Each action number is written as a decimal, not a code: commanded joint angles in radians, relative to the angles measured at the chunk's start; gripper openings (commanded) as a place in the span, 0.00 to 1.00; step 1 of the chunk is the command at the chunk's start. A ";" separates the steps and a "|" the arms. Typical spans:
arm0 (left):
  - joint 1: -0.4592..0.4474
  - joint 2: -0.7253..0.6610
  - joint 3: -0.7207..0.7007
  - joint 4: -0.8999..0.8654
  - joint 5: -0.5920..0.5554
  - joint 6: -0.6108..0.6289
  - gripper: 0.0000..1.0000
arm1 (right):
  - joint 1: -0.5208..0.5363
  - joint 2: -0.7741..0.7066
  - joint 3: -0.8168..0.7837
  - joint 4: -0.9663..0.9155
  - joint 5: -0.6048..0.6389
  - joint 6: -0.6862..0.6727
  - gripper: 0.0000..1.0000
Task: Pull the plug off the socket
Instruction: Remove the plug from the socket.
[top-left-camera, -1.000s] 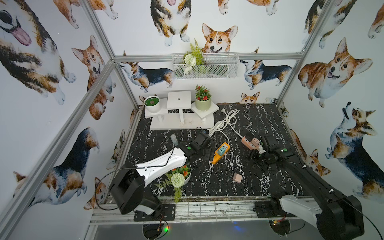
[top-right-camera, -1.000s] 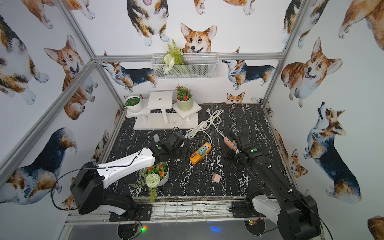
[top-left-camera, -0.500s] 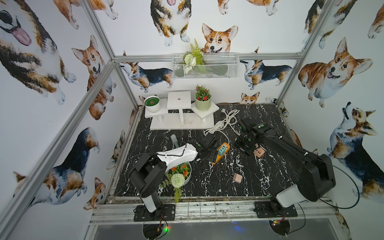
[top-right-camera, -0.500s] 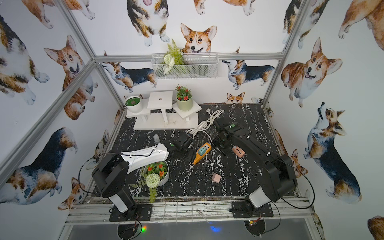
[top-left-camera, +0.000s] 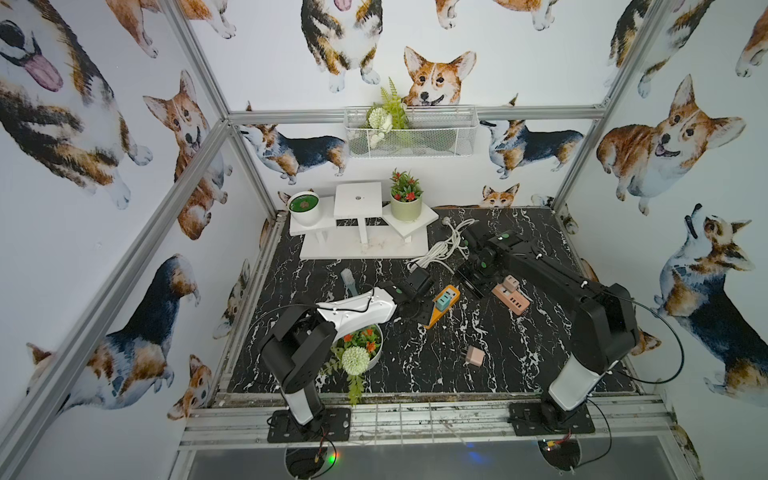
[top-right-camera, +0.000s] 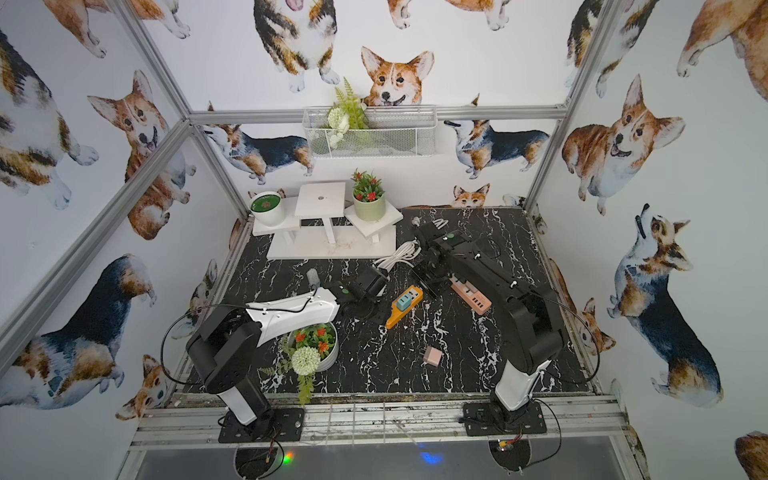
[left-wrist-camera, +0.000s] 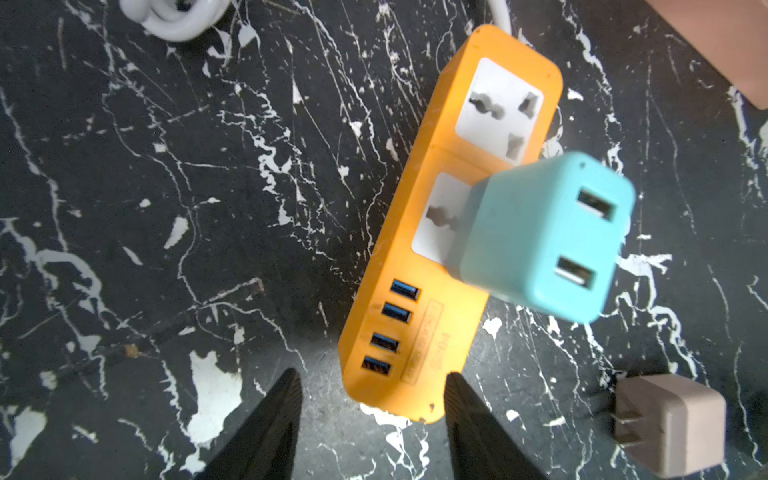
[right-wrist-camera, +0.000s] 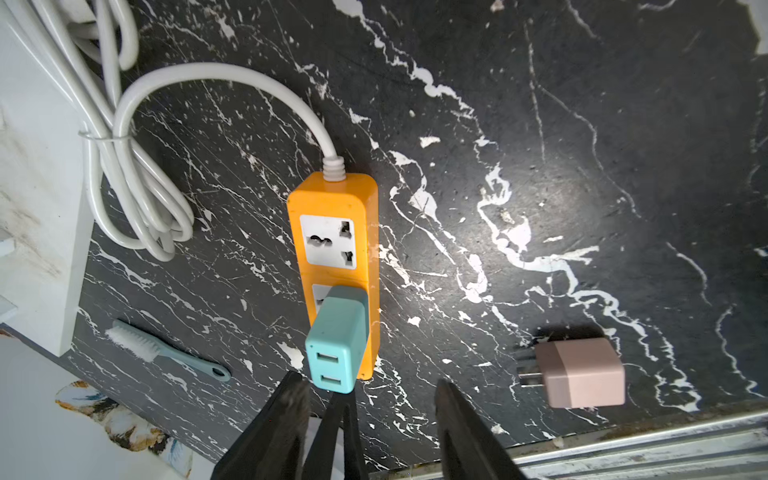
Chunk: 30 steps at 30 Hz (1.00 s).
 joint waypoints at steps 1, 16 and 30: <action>-0.017 -0.001 0.016 -0.004 -0.006 0.018 0.51 | 0.006 0.033 0.031 -0.032 -0.001 0.019 0.54; -0.066 0.003 0.004 -0.012 -0.044 0.066 0.42 | 0.020 0.089 0.052 -0.008 -0.035 0.113 0.51; -0.067 0.027 -0.019 -0.013 -0.043 0.081 0.39 | 0.066 0.162 0.094 0.003 -0.065 0.196 0.51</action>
